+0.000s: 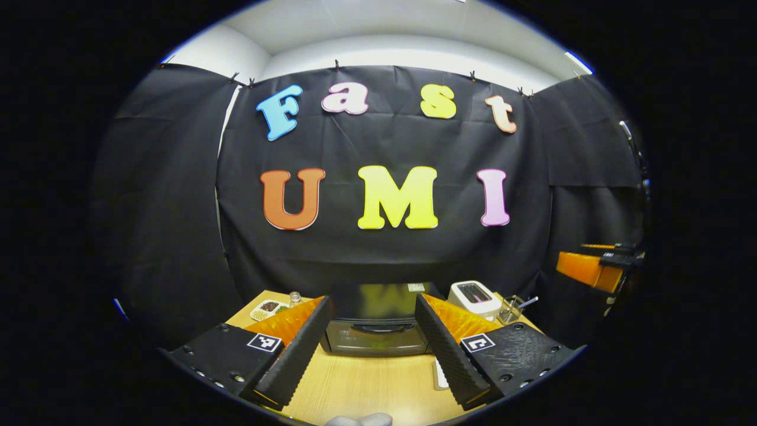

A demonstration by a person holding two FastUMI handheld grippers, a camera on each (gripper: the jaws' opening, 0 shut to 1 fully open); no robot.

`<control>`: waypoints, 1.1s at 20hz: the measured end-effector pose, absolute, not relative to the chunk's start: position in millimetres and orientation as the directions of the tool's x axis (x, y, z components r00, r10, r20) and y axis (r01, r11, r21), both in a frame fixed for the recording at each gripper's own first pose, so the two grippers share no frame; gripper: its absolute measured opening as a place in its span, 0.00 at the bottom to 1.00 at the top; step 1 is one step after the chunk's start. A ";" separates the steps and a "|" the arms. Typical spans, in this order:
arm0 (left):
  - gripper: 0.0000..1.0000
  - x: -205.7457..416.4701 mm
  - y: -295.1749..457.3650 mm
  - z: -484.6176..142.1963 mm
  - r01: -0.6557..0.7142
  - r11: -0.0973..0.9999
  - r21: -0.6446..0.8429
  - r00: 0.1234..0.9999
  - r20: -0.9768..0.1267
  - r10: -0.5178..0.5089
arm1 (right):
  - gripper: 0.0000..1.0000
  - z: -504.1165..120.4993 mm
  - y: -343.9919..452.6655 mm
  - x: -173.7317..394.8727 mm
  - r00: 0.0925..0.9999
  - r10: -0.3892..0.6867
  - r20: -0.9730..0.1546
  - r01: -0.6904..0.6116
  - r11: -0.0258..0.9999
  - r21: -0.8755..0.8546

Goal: Open the electric oven with the left hand, put the food in, and close the electric oven.

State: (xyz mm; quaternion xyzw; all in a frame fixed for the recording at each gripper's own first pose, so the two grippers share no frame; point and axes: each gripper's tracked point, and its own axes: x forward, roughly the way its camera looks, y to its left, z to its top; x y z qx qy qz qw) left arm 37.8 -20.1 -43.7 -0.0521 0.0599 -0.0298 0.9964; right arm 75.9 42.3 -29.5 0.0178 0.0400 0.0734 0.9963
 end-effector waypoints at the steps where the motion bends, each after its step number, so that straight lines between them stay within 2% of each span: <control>1: 0.94 35.2 -17.7 -32.7 0.044 0.993 -0.114 0.994 -0.099 -0.055 | 0.98 -23.8 44.4 77.3 0.987 0.149 -0.063 -0.147 0.988 0.043; 2: 0.94 32.3 -13.3 -22.5 0.033 0.994 -0.103 0.996 -0.079 -0.041 | 0.90 -17.9 47.1 76.3 0.987 0.152 -0.050 -0.150 0.988 0.042; 4: 0.94 27.6 -9.2 -5.1 0.027 0.996 -0.083 0.999 -0.041 -0.031 | 0.90 -9.5 51.9 74.7 0.987 0.156 -0.031 -0.154 0.987 0.041; 5: 0.94 26.0 -9.9 0.7 0.031 0.996 -0.080 0.999 -0.025 -0.034 | 0.98 -7.4 53.0 73.6 0.988 0.156 -0.023 -0.155 0.987 0.041; 6: 0.94 25.5 -9.7 4.0 0.034 0.996 -0.082 0.999 -0.020 -0.036 | 0.98 -5.0 54.9 71.1 0.987 0.157 -0.016 -0.156 0.987 0.044; 7: 0.94 26.2 -9.7 6.3 0.039 0.996 -0.086 0.999 -0.015 -0.041 | 0.90 -4.1 56.0 69.3 0.988 0.155 -0.012 -0.154 0.987 0.048; 9: 0.94 27.2 -7.3 11.3 0.042 0.995 -0.094 0.999 -0.006 -0.043 | 0.90 -3.1 55.8 67.1 0.989 0.147 -0.007 -0.146 0.988 0.058; 10: 0.94 29.8 -5.2 10.5 0.039 0.995 -0.088 0.999 -0.003 -0.039 | 0.98 -2.0 53.5 65.8 0.990 0.138 -0.004 -0.138 0.989 0.061; 11: 0.94 32.1 -3.1 8.6 0.038 0.996 -0.083 0.999 -0.004 -0.038 | 0.90 -0.8 52.1 65.0 0.991 0.133 -0.003 -0.132 0.989 0.062; 12: 0.94 35.2 -2.0 8.0 0.037 0.996 -0.079 0.999 -0.005 -0.038 | 0.90 -0.2 50.7 64.0 0.992 0.126 -0.003 -0.125 0.990 0.063; 13: 0.94 35.9 -1.6 8.1 0.039 0.996 -0.079 0.999 -0.006 -0.040 | 0.98 1.1 48.7 63.6 0.993 0.117 0.001 -0.117 0.991 0.064; 14: 0.94 37.9 -2.5 8.0 0.044 0.996 -0.077 0.999 -0.004 -0.044 | 0.98 2.1 46.1 62.4 0.994 0.108 0.003 -0.108 0.992 0.065; 15: 0.94 39.3 -2.3 8.4 0.046 0.996 -0.074 0.999 -0.004 -0.046 | 0.98 2.5 44.9 61.9 0.995 0.100 0.007 -0.101 0.993 0.068; 16: 0.94 40.1 -2.6 9.0 0.049 0.996 -0.072 0.999 -0.001 -0.049 | 0.90 4.5 43.5 60.9 0.996 0.092 0.010 -0.093 0.993 0.071; 17: 0.94 40.5 -4.4 7.6 0.054 0.996 -0.071 0.998 -0.004 -0.055 | 0.89 3.2 41.6 60.9 0.996 0.085 0.009 -0.085 0.994 0.070; 18: 0.94 42.1 -6.4 7.6 0.061 0.996 -0.069 0.998 0.001 -0.061 | 0.98 2.3 40.9 60.0 0.997 0.081 0.007 -0.081 0.994 0.071; 19: 0.94 41.9 -8.2 8.9 0.066 0.996 -0.062 0.998 0.001 -0.066 | 0.90 2.8 40.6 60.7 0.997 0.075 0.007 -0.075 0.995 0.072; 20: 0.94 41.6 -9.0 9.4 0.071 0.996 -0.057 0.997 0.003 -0.071 | 0.98 4.0 39.7 60.4 0.997 0.070 0.010 -0.071 0.995 0.074; 22: 0.94 43.4 -13.3 6.4 0.083 0.995 -0.056 0.997 0.000 -0.083 | 0.98 4.6 38.5 59.9 0.998 0.063 0.011 -0.064 0.995 0.070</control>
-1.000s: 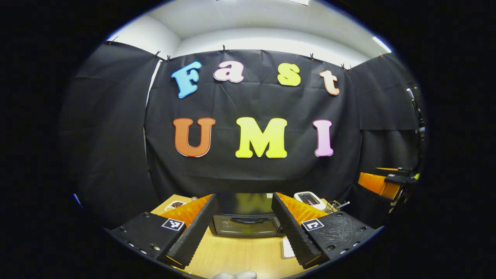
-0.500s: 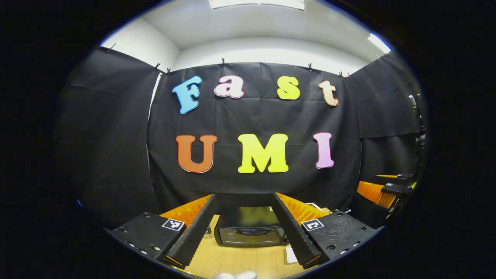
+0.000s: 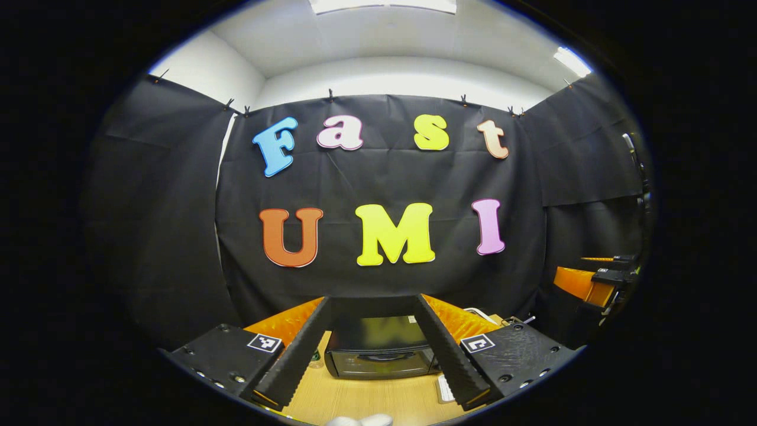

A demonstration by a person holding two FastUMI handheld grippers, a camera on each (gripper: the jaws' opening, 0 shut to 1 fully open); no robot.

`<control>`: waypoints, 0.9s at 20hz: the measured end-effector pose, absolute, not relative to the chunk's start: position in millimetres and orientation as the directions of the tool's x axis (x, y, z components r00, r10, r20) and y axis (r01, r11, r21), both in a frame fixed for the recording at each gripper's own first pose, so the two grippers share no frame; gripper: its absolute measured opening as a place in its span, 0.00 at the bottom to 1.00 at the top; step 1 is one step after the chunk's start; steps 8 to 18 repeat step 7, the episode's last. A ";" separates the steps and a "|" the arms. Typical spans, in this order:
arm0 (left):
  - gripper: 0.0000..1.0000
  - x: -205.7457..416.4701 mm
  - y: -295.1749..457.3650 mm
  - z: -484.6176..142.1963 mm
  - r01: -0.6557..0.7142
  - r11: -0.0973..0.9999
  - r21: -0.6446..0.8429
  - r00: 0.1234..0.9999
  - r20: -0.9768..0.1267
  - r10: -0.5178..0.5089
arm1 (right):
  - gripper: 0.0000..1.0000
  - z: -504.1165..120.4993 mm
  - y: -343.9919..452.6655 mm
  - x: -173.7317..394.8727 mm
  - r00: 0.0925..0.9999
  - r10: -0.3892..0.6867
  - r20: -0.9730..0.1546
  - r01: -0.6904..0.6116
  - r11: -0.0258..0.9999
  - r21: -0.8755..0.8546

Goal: Open the electric oven with the left hand, put the food in, and close the electric oven.

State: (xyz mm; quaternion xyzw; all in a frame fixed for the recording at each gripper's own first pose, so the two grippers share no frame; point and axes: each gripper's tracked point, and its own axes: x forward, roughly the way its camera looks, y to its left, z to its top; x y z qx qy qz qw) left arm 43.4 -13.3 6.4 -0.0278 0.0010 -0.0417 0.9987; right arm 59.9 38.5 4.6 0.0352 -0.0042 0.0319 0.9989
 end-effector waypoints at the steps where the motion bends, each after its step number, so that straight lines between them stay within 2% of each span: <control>1: 0.94 43.6 -14.3 4.6 0.087 0.995 -0.056 0.996 -0.002 -0.088 | 0.98 5.4 38.2 59.4 0.998 0.060 0.014 -0.061 0.996 0.069; 2: 0.94 42.8 -14.6 5.4 0.090 0.994 -0.057 0.996 -0.003 -0.091 | 0.89 7.0 37.6 59.2 0.998 0.057 0.017 -0.058 0.996 0.069; 4: 0.94 45.1 -14.2 2.5 0.090 0.995 -0.052 0.996 -0.008 -0.090 | 0.90 9.5 37.9 59.5 0.998 0.055 0.021 -0.056 0.996 0.070; 5: 0.94 44.0 -14.0 1.7 0.089 0.995 -0.054 0.996 -0.011 -0.090 | 0.98 9.4 37.5 60.4 0.998 0.053 0.023 -0.055 0.996 0.070; 18: 0.94 45.3 -11.9 2.6 0.086 0.995 -0.057 0.996 -0.012 -0.086 | 0.98 12.9 37.4 61.1 0.998 0.052 0.031 -0.054 0.996 0.069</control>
